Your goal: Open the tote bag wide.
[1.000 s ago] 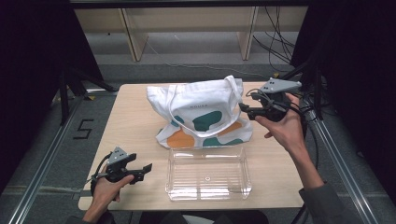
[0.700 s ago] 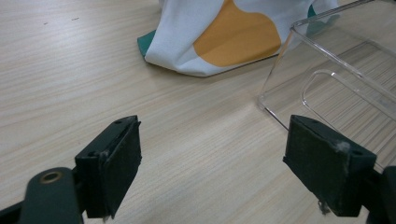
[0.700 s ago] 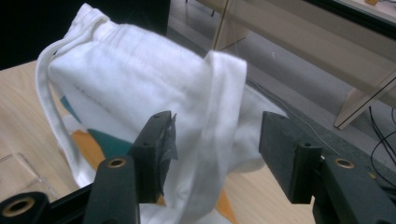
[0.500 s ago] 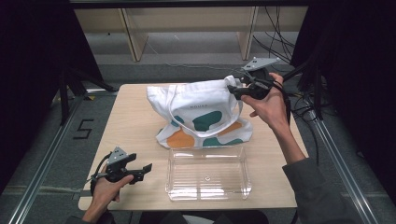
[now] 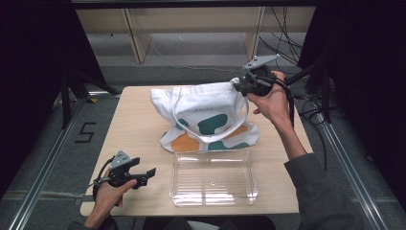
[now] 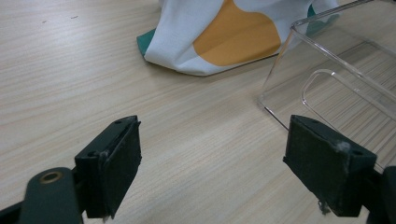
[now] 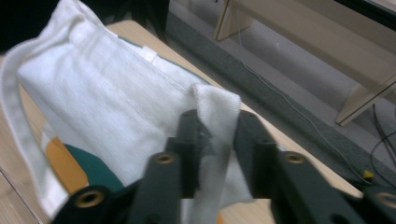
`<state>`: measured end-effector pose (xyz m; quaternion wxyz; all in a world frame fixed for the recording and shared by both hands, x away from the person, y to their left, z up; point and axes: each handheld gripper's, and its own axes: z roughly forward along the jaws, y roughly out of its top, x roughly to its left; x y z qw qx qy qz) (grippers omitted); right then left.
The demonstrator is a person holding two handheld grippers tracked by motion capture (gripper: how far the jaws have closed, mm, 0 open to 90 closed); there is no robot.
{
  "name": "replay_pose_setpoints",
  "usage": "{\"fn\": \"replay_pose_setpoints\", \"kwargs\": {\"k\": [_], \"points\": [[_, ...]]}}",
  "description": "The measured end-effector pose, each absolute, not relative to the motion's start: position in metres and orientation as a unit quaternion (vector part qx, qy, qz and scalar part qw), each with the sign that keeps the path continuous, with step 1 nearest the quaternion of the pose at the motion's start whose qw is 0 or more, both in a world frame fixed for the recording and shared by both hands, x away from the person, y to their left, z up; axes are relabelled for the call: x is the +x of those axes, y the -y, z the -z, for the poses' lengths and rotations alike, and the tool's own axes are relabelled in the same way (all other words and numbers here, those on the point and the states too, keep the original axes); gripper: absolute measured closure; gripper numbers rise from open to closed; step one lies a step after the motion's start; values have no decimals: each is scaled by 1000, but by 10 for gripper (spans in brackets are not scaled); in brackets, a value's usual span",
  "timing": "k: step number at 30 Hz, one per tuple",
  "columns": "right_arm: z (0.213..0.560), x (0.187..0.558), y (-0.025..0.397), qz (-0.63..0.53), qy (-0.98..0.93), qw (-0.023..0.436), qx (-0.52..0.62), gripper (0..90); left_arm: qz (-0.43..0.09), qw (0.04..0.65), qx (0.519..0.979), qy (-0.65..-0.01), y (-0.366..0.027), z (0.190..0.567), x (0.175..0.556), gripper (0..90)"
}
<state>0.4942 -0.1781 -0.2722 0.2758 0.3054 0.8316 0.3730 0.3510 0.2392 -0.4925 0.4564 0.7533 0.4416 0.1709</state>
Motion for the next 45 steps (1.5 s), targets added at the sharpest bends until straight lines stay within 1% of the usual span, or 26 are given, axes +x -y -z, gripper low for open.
{"fn": "replay_pose_setpoints", "kwargs": {"k": [1, 2, 3, 4, 6, 8, 10, 16, 19, 23, 24, 27, 36, 39, 40, 45], "points": [[272, 492, 178, -368, -831, 278, 312, 812, -171, 456, 754, -441, -239, 493, 351, 177], [271, 492, 179, -367, -834, 287, 296, 829, -172, 455, 755, -440, -239, 492, 351, 177], [269, 489, 180, -368, -837, 282, 291, 859, -172, 455, 753, -443, -239, 492, 351, 177], [269, 487, 181, -372, -839, 281, 282, 869, -171, 456, 753, -442, -239, 492, 351, 176], [267, 483, 183, -372, -838, 291, 273, 875, -171, 457, 753, -441, -239, 493, 351, 176], [267, 474, 184, -372, -839, 289, 272, 878, -169, 458, 749, -448, -238, 493, 351, 176], [268, 467, 186, -376, -838, 303, 256, 879, -169, 456, 751, -448, -239, 493, 351, 177], [284, 444, 194, -396, -839, 294, 231, 880, -171, 451, 755, -444, -239, 493, 351, 177], [294, 441, 196, -385, -843, 292, 234, 880, -170, 453, 752, -447, -238, 494, 352, 176], [311, 447, 199, -379, -847, 290, 236, 881, -171, 452, 754, -445, -239, 493, 352, 177], [314, 450, 200, -374, -847, 297, 234, 881, -171, 451, 754, -445, -239, 493, 352, 177], [327, 455, 201, -375, -849, 282, 245, 881, -172, 452, 754, -445, -239, 493, 352, 177], [367, 470, 206, -364, -856, 263, 255, 881, -168, 450, 756, -444, -239, 493, 351, 177], [384, 473, 203, -365, -859, 242, 264, 881, -170, 450, 756, -444, -239, 493, 352, 177], [388, 474, 203, -365, -862, 244, 253, 881, -170, 450, 756, -444, -239, 493, 352, 177], [418, 474, 200, -357, -871, 204, 268, 881, -168, 451, 754, -446, -238, 494, 351, 178]]}}
